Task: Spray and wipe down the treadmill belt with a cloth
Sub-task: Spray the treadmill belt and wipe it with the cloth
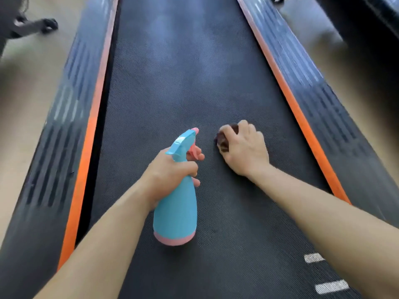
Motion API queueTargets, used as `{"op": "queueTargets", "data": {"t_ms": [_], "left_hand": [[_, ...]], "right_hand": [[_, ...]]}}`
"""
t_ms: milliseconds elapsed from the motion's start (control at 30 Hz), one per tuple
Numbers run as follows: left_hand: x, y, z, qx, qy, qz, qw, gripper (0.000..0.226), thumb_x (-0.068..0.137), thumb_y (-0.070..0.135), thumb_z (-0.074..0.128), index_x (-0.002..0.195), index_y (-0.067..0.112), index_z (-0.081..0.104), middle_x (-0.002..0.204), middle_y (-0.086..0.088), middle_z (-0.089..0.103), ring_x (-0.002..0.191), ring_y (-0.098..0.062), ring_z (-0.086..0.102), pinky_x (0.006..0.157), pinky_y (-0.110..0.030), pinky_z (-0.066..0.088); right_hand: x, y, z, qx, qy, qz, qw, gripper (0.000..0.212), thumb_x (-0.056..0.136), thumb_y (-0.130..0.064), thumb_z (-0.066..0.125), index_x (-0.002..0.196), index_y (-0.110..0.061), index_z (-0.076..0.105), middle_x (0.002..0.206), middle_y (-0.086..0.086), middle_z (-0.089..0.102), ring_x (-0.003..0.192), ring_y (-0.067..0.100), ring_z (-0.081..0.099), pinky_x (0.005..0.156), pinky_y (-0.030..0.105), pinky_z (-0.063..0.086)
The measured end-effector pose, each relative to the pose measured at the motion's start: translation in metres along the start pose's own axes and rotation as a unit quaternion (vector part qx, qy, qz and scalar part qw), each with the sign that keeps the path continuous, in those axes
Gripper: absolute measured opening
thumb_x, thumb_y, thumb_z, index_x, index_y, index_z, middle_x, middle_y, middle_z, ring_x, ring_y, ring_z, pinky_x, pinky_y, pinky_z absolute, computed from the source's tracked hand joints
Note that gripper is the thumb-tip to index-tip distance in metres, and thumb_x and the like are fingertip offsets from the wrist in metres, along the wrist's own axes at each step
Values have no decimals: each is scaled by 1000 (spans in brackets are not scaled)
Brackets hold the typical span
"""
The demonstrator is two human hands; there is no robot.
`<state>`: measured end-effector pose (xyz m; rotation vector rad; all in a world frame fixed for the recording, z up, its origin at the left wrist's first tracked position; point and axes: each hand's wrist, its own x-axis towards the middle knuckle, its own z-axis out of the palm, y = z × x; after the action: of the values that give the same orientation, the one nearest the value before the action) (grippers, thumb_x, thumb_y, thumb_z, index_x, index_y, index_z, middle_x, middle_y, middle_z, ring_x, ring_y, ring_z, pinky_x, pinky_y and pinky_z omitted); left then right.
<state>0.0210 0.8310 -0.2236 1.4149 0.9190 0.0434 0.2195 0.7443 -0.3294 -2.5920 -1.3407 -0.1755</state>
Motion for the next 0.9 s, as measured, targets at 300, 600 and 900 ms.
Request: {"op": "queueTargets", "data": {"t_ms": [300, 600, 900], "left_hand": [[4, 1, -16, 29, 12, 17, 999, 47, 68, 15, 64, 103, 45, 73, 117, 6, 76, 75, -28, 78, 70, -31, 61], [3, -6, -42, 15, 43, -18, 999, 45, 72, 7, 67, 110, 30, 72, 120, -1, 76, 76, -30, 77, 64, -32, 62], [-4, -10, -44, 26, 32, 3, 999, 60, 74, 7, 65, 117, 49, 67, 118, 2, 74, 78, -26, 75, 70, -33, 63]], "right_hand": [[69, -1, 14, 11, -11, 19, 1000, 42, 93, -50, 54, 130, -31, 50, 122, 14, 48, 110, 37, 49, 94, 48, 42], [-41, -18, 5, 56, -29, -165, 984, 39, 86, -50, 58, 122, -35, 54, 107, 8, 48, 91, 32, 50, 79, 44, 46], [73, -33, 21, 23, -26, 31, 999, 41, 92, -48, 55, 128, -31, 48, 121, 15, 46, 110, 39, 47, 94, 49, 41]]}}
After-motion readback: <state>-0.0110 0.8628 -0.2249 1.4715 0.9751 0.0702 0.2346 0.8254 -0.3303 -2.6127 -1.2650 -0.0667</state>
